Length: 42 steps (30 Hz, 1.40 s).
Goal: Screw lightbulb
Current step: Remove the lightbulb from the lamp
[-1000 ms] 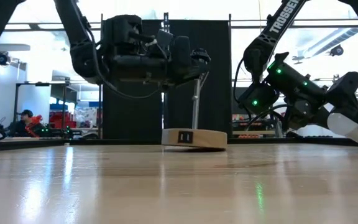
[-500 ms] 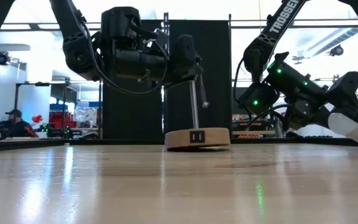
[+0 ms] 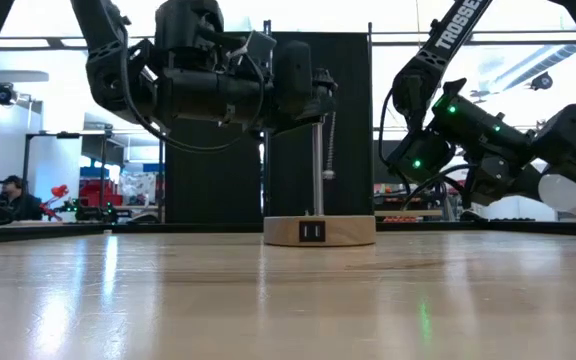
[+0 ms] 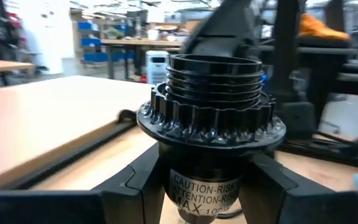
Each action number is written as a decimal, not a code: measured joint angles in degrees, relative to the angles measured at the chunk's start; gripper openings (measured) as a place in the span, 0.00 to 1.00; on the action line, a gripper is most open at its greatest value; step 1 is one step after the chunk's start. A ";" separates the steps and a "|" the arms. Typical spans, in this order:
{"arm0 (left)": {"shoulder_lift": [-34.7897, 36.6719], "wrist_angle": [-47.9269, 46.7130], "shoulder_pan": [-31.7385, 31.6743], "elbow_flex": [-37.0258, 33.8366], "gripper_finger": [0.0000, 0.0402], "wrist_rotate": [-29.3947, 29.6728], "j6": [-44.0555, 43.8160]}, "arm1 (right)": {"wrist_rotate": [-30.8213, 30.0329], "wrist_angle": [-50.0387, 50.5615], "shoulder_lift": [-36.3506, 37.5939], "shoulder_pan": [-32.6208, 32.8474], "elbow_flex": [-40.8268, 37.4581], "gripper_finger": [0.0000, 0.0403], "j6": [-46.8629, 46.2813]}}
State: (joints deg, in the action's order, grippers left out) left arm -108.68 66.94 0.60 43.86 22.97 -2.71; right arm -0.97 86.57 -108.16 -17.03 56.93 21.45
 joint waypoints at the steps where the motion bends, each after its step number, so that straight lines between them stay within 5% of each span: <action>1: 0.03 -0.18 0.59 -0.03 0.38 -0.26 -0.59 | 0.00 0.01 0.00 0.33 -0.08 0.66 -0.02; 5: 0.37 -0.83 3.36 0.32 0.38 -0.81 -6.49 | 0.00 0.01 0.00 1.29 -0.88 0.64 -0.10; 21: 5.22 -13.42 5.53 0.74 0.38 1.60 4.87 | 5.93 -1.39 -0.74 2.92 -6.44 0.66 2.81; 29: 10.98 -23.40 5.62 0.15 0.38 1.94 5.87 | 5.99 -3.83 -6.29 3.40 -6.98 0.68 -3.70; 42: 11.72 -25.18 5.60 0.21 0.38 2.05 6.32 | 5.22 -7.84 -6.96 3.68 -7.08 0.77 -6.80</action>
State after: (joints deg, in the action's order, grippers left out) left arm -96.97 41.76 6.20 44.07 25.02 3.61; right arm 4.25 78.73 -115.11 -13.34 49.84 14.66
